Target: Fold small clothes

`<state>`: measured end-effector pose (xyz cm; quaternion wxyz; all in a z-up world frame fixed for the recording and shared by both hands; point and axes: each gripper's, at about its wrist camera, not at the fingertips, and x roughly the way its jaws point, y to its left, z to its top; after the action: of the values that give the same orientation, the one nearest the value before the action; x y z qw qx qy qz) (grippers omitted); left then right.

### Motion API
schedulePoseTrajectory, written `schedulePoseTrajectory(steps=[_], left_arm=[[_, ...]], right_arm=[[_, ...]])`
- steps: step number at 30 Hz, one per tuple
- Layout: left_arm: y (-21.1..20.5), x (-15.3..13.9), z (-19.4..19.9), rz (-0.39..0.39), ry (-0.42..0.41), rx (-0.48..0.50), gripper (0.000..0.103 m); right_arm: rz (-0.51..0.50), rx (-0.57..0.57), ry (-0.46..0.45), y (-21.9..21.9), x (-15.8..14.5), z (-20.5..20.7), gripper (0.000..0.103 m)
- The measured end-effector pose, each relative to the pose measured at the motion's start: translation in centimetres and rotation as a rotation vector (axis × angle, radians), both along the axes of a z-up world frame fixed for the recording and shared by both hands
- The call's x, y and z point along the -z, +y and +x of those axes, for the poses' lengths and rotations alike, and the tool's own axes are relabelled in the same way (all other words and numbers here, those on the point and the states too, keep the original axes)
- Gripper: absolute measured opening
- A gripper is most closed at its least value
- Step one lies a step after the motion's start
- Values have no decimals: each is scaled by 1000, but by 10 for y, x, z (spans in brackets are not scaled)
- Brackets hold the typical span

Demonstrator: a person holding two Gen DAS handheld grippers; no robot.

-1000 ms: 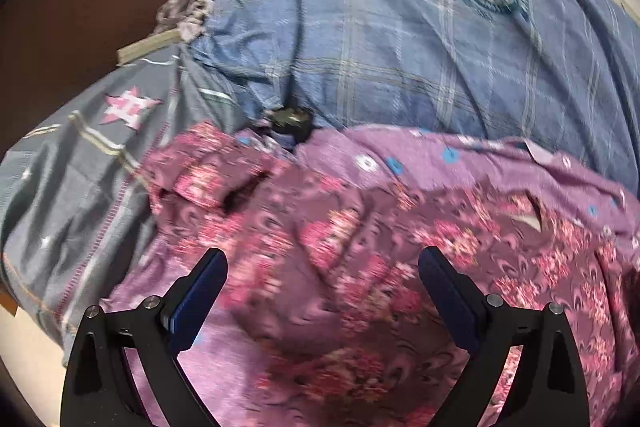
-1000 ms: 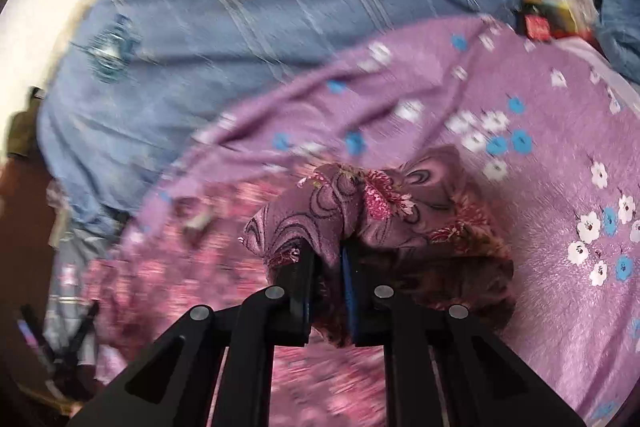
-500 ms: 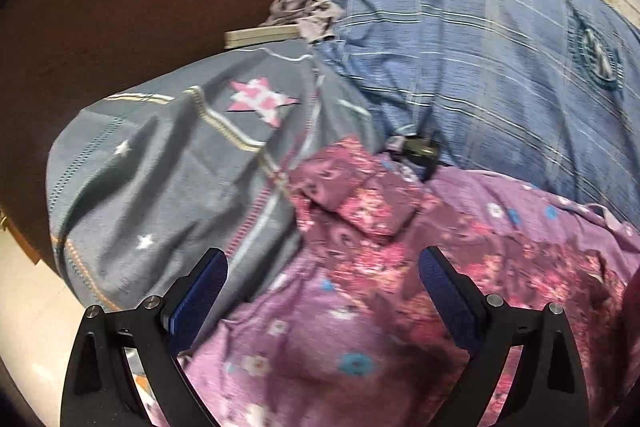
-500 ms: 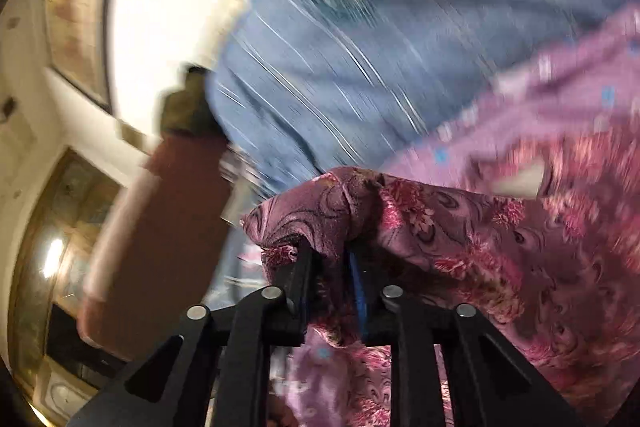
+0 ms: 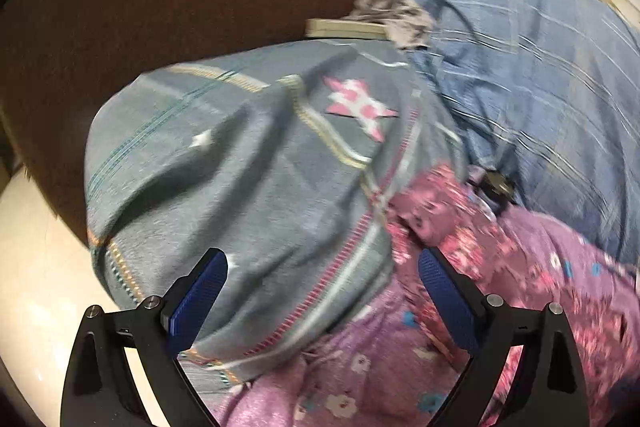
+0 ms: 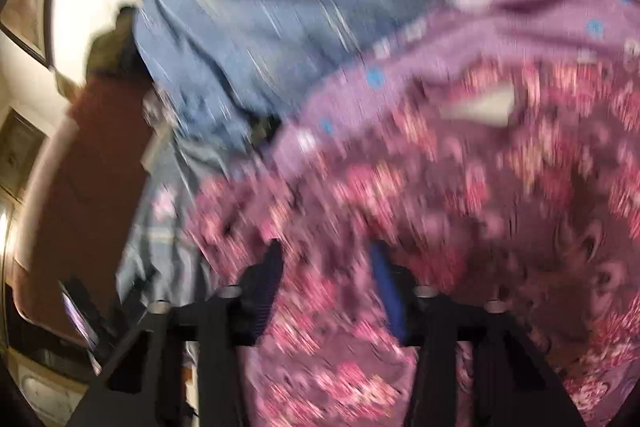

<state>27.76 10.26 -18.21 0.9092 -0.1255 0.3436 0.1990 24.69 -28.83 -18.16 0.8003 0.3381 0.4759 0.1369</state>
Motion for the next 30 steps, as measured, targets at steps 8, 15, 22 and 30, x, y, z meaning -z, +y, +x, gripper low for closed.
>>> schedulePoseTrajectory(steps=[8, 15, 22, 30], left_arm=[[40, 6, 7, -129, -63, 13, 83], [22, 16, 42, -281, -51, 209, 79], [19, 63, 99, -672, 60, 287, 80], [37, 95, 148, -846, 14, 227, 60]], right_arm=[[21, -51, 22, -19, 31, -22, 16], [17, -74, -97, -72, 24, -65, 35], [57, -85, -165, -101, 34, -82, 35], [88, -112, -178, -94, 32, -73, 35]])
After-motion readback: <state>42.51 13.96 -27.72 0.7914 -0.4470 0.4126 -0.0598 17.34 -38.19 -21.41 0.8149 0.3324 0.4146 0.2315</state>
